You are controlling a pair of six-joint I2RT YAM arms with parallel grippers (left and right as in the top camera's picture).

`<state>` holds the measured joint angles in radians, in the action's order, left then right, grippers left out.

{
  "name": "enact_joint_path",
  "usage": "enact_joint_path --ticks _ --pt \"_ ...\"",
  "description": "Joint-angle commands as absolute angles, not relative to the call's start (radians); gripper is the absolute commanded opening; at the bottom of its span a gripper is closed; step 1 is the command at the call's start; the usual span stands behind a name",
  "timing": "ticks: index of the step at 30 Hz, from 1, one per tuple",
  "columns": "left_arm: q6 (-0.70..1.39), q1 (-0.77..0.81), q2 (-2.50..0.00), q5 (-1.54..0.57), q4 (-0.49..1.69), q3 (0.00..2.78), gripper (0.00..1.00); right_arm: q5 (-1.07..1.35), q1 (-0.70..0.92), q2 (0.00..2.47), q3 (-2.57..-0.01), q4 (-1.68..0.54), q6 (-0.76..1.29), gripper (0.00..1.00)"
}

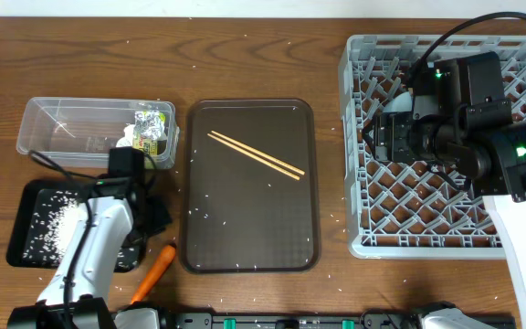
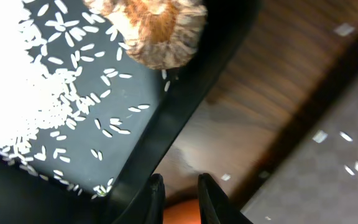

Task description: Sort waste into correct bins and load items into the dishwasher rack

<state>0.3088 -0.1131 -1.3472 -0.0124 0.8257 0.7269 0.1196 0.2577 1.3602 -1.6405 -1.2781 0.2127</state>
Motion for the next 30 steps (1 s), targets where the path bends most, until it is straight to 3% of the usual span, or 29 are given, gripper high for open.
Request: enact_joint_path --ticks 1,5,7,16,30 --pt "0.264 -0.135 -1.352 -0.03 0.845 0.744 0.21 0.12 0.263 1.363 -1.64 -1.28 0.208 0.76" --pt "0.263 -0.097 -1.349 -0.052 0.941 0.799 0.35 0.12 0.263 1.363 -1.64 -1.28 0.208 0.76" --pt "0.274 -0.07 -1.343 -0.053 1.002 0.813 0.37 0.12 0.263 1.363 -1.64 -1.28 0.208 0.76" --pt "0.441 -0.041 -1.34 -0.053 0.959 0.712 0.37 0.119 0.263 1.363 -1.64 -1.283 0.201 0.76" --pt "0.439 -0.038 -1.341 -0.111 0.937 0.64 0.36 0.116 0.263 1.363 -1.64 -1.291 0.193 0.77"
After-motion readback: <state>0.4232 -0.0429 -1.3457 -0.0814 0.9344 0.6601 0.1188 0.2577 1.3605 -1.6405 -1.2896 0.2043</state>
